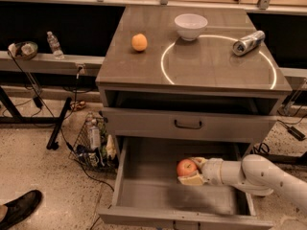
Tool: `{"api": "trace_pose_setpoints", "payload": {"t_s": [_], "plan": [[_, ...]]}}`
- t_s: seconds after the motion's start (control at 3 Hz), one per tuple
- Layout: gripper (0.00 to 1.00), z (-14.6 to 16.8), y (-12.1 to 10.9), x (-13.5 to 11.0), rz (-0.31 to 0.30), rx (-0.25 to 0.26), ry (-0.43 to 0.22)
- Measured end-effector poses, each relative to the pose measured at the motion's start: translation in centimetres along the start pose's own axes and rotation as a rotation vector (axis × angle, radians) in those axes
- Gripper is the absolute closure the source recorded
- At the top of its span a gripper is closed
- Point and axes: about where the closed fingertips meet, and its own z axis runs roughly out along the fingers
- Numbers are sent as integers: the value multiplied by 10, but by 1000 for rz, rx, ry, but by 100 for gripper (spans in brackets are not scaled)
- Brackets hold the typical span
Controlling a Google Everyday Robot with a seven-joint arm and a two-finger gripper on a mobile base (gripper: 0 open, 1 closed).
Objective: Pick apple from middle drawer and place on counter
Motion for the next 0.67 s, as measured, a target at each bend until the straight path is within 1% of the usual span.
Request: {"api": "trace_pose_setpoints", "payload": {"t_s": [0.33, 0.67], "plan": [[100, -34, 16, -32, 25, -24, 42], [100, -81, 14, -80, 29, 21, 51]]}}
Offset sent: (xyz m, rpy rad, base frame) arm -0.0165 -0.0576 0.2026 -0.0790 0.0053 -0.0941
